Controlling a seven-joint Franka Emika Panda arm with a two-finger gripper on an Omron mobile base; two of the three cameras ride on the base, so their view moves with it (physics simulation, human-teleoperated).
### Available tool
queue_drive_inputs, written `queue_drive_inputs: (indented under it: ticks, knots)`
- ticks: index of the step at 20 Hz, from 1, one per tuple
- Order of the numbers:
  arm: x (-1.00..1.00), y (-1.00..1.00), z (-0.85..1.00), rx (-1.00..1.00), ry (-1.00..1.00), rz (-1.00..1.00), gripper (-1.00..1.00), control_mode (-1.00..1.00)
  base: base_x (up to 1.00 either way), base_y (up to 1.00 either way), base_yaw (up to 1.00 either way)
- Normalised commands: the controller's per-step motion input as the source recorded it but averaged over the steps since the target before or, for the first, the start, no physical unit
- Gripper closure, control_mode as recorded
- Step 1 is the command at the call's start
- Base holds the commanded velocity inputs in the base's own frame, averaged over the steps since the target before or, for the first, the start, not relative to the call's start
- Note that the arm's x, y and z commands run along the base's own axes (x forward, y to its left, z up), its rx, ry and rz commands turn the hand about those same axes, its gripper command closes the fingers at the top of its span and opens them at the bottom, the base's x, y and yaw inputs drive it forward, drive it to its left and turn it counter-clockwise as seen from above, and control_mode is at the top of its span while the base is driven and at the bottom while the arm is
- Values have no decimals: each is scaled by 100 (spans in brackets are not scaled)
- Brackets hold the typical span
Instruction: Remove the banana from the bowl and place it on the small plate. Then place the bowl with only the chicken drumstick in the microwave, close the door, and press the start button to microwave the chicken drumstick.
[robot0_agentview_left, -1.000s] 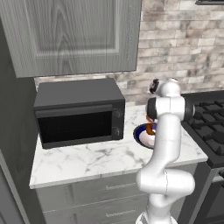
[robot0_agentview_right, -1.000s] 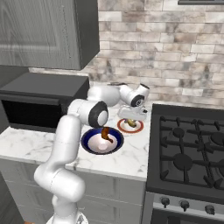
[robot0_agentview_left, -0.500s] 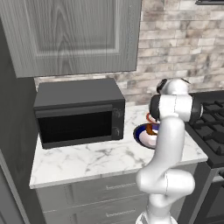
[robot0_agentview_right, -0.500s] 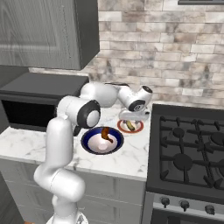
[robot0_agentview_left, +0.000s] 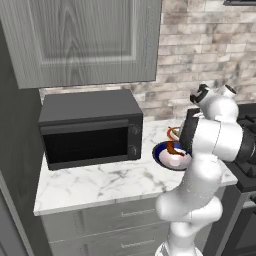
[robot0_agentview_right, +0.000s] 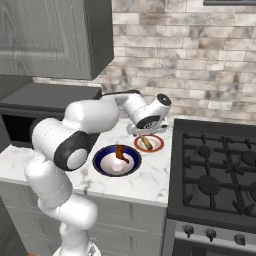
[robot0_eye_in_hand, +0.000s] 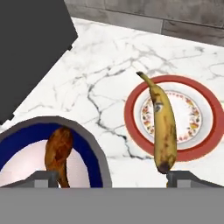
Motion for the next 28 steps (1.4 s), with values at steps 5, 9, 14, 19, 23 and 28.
queue_drive_inputs:
  ticks: [5,9,14,19,23,28]
  knots:
    - [-100,0,34,19,0,-17,-100,-100,0,0,0]
    - [-96,0,1,15,0,-13,-100,-100,0,0,0]
    - [-56,-12,-10,9,8,-10,-100,-100,0,0,0]
    - [-15,-3,-10,4,29,-12,-100,-100,0,0,0]
    - [-1,-2,-58,17,21,-7,-100,-100,0,0,0]
    - [0,-23,-50,27,1,-2,-100,-100,0,0,0]
